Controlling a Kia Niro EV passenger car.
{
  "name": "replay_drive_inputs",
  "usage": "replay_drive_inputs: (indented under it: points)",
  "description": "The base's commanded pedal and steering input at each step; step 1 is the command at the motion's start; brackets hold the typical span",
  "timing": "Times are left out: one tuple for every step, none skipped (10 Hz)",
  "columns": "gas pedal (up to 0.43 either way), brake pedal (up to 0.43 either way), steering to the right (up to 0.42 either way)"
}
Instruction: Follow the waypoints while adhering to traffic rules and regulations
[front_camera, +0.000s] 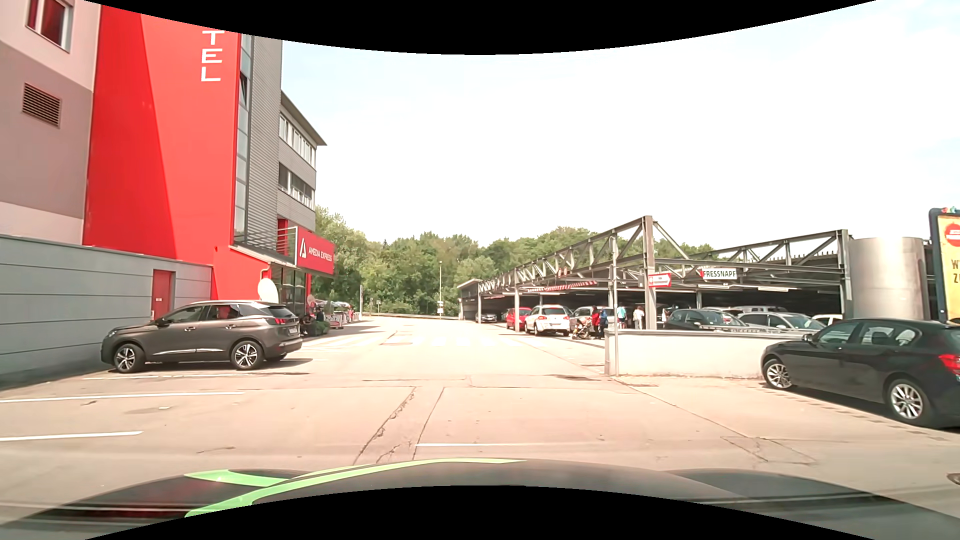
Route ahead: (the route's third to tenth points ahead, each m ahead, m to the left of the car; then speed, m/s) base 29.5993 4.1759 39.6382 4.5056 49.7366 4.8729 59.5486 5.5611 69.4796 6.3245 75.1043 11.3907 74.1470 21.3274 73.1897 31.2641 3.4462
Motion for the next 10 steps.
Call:
replay_drive_inputs:
  points:
    - [0.047,0.0,-0.036]
    - [0.047,0.0,-0.04]
    - [0.047,0.0,-0.043]
    - [0.047,0.0,-0.044]
    - [0.047,0.0,-0.046]
    - [0.047,0.0,-0.049]
    - [0.047,0.0,-0.05]
    - [0.047,0.0,-0.053]
    - [0.047,0.0,-0.054]
    - [0.047,0.0,-0.053]
